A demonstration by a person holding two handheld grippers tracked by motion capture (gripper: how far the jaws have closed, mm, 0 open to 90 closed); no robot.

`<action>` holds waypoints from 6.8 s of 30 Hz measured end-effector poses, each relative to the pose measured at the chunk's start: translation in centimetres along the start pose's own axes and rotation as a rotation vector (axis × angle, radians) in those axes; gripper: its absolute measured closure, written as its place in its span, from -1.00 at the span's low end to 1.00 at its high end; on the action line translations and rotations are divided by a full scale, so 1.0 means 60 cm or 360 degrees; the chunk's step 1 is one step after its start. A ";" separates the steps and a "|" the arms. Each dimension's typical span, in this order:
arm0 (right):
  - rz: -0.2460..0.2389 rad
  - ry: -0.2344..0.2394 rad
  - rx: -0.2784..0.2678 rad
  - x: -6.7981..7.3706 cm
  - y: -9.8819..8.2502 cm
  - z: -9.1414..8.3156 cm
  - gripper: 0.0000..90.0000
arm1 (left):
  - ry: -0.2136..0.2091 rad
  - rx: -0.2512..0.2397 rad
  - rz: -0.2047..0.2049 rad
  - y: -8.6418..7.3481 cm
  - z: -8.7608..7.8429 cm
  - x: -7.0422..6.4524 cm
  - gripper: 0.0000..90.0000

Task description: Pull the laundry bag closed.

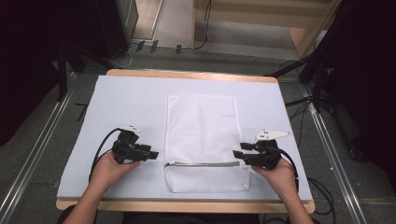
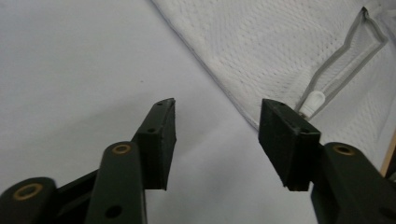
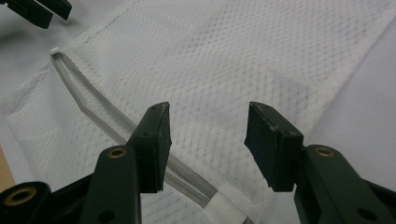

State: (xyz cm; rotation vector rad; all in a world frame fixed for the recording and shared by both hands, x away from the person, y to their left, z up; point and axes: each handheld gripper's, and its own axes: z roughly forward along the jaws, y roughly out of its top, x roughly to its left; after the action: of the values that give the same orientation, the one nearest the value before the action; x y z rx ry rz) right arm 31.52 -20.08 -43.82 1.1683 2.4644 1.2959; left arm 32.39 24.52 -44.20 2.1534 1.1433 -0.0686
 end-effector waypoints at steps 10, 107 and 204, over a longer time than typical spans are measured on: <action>-0.0051 0.0070 0.0018 0.026 0.019 0.017 0.24 | -0.0004 -0.0009 0.0084 -0.001 0.001 -0.008 0.17; -0.0698 0.0585 0.0344 0.209 0.091 0.265 0.86 | -0.0176 -0.0022 -0.0054 -0.005 0.002 -0.026 1.00; -0.0679 0.0577 0.0342 0.183 0.072 0.231 0.94 | -0.0097 0.0053 0.0088 -0.005 0.062 -0.049 1.00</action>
State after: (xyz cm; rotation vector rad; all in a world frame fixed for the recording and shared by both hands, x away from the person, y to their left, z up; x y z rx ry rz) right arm 32.36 -2.10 -46.73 0.4112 2.9484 1.2206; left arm 31.31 20.33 -46.19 2.1955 1.0542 -0.1283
